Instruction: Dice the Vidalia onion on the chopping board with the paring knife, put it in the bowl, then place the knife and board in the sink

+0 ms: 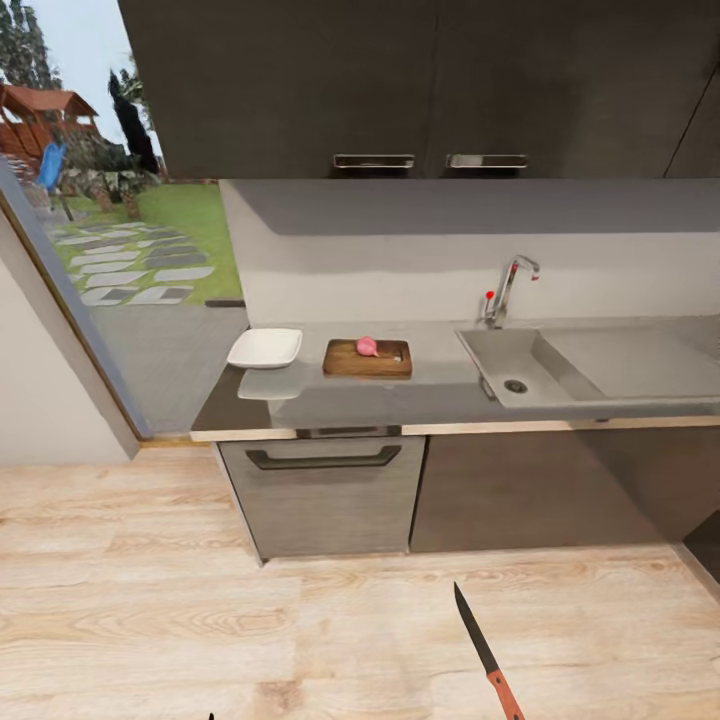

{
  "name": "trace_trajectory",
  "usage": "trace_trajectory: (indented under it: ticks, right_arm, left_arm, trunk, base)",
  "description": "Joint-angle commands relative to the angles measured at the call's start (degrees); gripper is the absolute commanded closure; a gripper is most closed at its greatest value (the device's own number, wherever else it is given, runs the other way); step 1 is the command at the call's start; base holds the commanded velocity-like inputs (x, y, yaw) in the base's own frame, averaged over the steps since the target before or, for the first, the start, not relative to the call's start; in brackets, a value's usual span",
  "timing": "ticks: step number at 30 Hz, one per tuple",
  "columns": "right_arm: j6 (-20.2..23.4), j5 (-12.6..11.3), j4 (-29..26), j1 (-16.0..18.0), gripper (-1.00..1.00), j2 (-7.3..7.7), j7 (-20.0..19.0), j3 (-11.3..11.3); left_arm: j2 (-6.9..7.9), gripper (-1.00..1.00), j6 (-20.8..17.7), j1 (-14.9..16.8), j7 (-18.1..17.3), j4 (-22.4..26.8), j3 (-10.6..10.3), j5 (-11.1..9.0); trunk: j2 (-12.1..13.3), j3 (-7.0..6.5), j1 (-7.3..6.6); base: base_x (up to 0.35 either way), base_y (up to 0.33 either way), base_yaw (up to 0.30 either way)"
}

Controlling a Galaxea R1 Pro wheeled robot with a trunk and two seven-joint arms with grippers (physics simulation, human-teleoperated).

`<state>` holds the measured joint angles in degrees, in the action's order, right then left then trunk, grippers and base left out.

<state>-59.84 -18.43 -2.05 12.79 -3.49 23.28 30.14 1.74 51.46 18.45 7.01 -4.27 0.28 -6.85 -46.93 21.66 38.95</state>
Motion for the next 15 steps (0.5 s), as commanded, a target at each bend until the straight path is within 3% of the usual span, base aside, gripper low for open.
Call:
trace_trajectory:
  ticks: [1,6,9,10,11,13,15]
  right_arm:
    - [-0.2,-0.4,0.0,0.0,1.00,-0.02,0.2,0.5]
    - [-0.2,-0.3,-0.4,0.0,1.00,-0.14,0.8,0.5]
    - [-0.2,-0.1,-3.8,0.0,1.00,-0.20,4.7,0.5]
    - [-0.2,-0.1,-6.0,0.0,1.00,-0.20,7.0,0.5]
    - [-0.2,0.1,-11.5,0.0,1.00,-0.13,12.1,0.5]
    - [-0.2,0.3,-15.4,0.0,1.00,-0.06,15.1,0.5]
    - [7.4,1.4,-23.5,0.0,1.00,0.32,17.7,0.5]
  left_arm:
    - [0.00,-1.00,0.3,0.1,-0.1,-0.2,0.0,-0.2]
    - [0.00,-1.00,0.3,0.1,-0.1,-0.2,0.0,-0.2]
    - [-0.02,-1.00,0.3,0.1,-0.1,-0.2,0.0,-0.2]
    - [-0.01,-1.00,0.3,0.1,-0.1,-0.2,0.0,-0.2]
    - [0.01,-1.00,0.3,0.1,-0.1,-0.2,0.0,-0.2]
    - [-0.01,-1.00,0.3,0.1,-0.1,-0.2,0.0,-0.2]
    - [-0.02,-1.00,0.3,0.1,-0.1,-0.2,0.0,-0.2]
  trunk:
    - [-0.1,0.06,0.01]
    - [-0.1,0.06,0.01]
    - [-0.1,0.06,0.01]
    - [-0.1,0.06,0.01]
    - [-0.1,0.06,0.01]
    - [-0.1,0.06,0.01]
    - [-0.1,0.06,0.01]
  base:
    - [0.013,-0.019,0.000]
    - [0.005,-0.007,0.000]
    - [0.000,0.000,0.000]
    - [-0.021,0.000,0.000]
    - [-0.161,0.005,0.000]
    - [-0.216,0.025,0.000]
    - [-0.288,0.064,0.000]
